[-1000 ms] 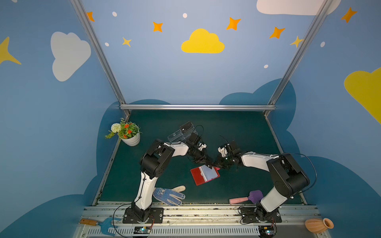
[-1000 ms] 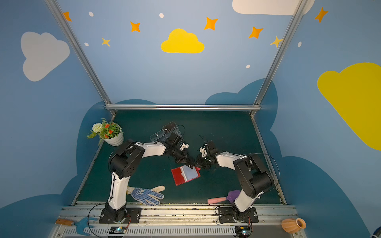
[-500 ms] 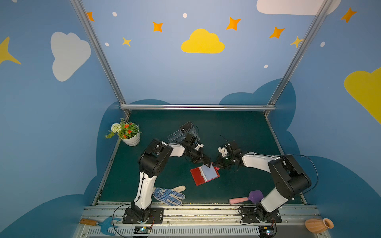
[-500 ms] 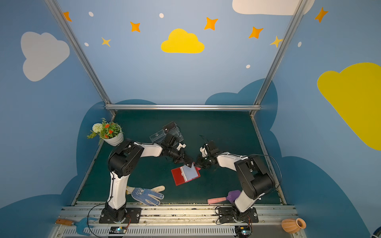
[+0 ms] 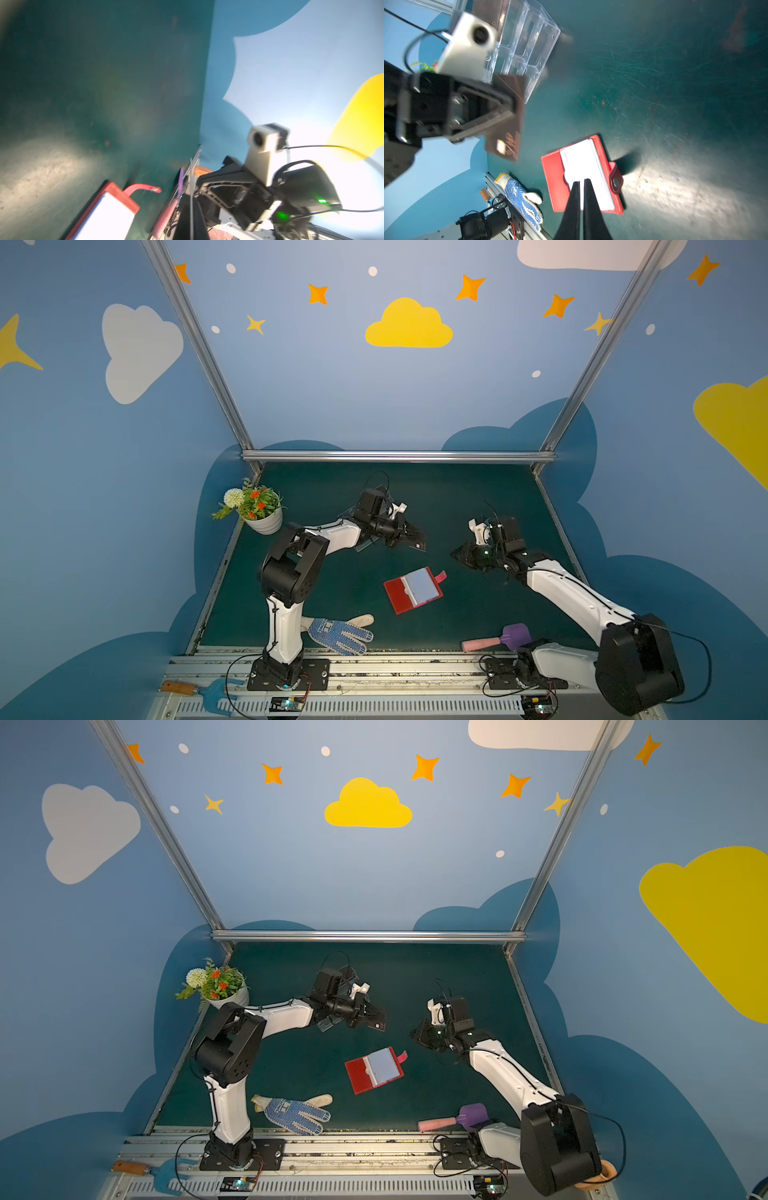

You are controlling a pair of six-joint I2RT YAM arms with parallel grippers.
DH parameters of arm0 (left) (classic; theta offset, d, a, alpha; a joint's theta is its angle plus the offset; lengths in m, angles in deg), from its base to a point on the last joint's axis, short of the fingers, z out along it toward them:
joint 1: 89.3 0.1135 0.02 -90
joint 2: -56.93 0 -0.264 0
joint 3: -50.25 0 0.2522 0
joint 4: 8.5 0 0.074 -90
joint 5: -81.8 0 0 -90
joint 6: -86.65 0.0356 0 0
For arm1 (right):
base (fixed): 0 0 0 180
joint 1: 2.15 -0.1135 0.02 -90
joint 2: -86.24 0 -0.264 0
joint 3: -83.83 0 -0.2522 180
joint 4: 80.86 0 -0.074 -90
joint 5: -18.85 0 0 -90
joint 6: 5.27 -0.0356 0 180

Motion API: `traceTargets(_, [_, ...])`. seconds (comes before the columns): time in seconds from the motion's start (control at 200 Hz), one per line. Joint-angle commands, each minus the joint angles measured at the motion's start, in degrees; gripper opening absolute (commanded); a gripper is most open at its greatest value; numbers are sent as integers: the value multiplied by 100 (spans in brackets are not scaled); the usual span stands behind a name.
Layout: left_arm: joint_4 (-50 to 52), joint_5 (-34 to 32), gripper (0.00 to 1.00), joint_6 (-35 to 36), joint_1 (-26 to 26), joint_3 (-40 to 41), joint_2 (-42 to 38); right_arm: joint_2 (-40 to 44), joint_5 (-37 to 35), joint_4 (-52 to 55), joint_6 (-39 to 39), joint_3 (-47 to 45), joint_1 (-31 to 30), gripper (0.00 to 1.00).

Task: Take the credit cards out of the card holder
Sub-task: Pick up the credit card from the card holder, then place the credit card in the storage box.

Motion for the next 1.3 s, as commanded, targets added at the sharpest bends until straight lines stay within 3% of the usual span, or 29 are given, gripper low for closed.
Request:
traceTargets(0.0, [323,286,4,117,453,-531,-276,204,-51,535,231,46,23,2])
traceTargets(0.09, [890,591,4,447,817,-1128,-249,200,-12,662,329,100,21,2])
traceTargets(0.275, [2867,1293,4,1867,1566,-2739,334,-55,160,878,579,266,29,1])
traceTargets(0.506, [6166,1367,4,4336,2102,-5289,1542,-423,287,1052,808,534,25,1])
traceTargets(0.746, [8304,1329,4,5779,2418,-8011,3069,-859,339,1162,977,749,25,1])
traceTargets(1.296, [8559,260,4,7139,2516,-8103,3380,-1884,629,957,1010,1139,16,0])
